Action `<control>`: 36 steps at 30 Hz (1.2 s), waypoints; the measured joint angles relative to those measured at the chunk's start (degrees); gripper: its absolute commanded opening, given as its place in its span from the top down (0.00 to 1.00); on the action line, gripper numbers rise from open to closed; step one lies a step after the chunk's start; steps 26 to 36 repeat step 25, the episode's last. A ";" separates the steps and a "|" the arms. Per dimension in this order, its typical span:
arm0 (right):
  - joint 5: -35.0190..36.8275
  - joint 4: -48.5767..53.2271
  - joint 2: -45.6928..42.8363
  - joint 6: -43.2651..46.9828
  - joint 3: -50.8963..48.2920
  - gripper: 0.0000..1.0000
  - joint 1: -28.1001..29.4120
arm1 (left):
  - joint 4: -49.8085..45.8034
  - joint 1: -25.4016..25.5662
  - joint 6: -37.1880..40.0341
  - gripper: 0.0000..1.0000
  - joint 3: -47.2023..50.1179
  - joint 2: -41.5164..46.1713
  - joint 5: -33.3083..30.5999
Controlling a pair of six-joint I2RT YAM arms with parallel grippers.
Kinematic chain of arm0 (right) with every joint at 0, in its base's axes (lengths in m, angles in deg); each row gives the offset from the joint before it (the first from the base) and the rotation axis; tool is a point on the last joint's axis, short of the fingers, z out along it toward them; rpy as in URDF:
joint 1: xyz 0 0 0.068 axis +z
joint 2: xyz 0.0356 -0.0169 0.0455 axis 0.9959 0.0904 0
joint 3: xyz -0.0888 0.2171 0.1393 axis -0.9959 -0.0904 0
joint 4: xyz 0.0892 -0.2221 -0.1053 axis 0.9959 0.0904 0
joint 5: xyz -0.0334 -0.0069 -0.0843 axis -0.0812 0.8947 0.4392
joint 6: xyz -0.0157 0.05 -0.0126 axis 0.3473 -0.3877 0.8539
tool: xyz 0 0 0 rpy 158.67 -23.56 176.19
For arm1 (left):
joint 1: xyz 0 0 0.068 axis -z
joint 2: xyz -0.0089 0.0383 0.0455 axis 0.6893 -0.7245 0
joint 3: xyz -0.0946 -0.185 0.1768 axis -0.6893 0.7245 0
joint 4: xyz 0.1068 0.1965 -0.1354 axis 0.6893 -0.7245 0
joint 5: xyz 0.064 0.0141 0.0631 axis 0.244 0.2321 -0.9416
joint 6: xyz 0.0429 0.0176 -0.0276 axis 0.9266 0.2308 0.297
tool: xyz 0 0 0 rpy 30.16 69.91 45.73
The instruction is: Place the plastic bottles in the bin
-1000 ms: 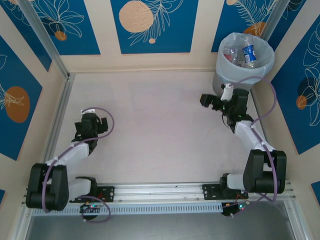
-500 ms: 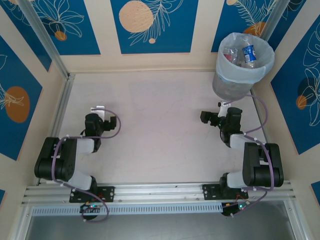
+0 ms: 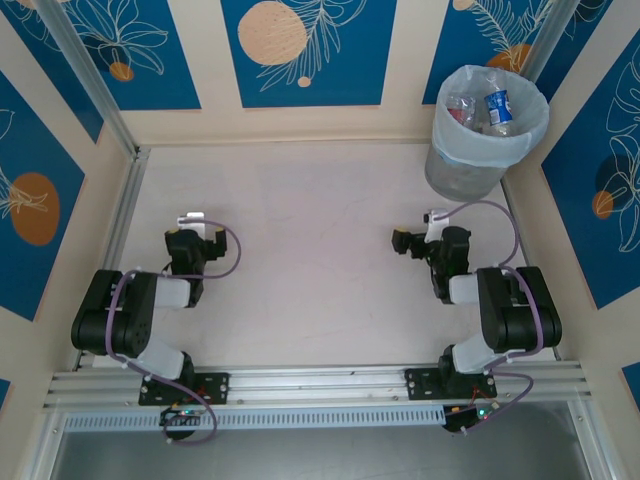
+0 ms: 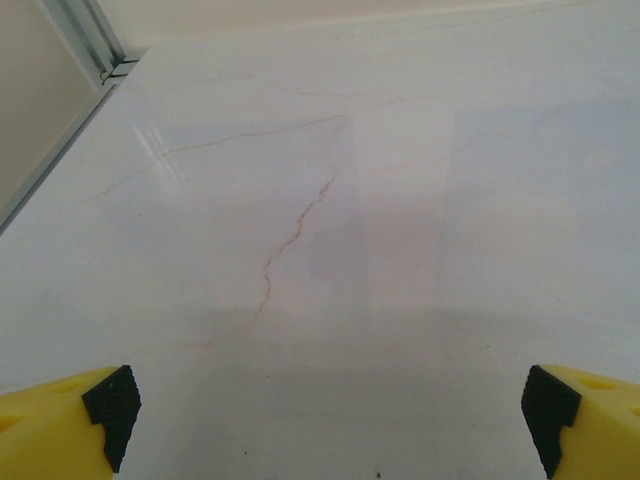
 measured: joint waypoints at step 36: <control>-6.64 1.33 0.15 0.17 1.70 0.01 -2.36 | -0.13 -0.02 0.24 0.01 -0.02 0.00 4.26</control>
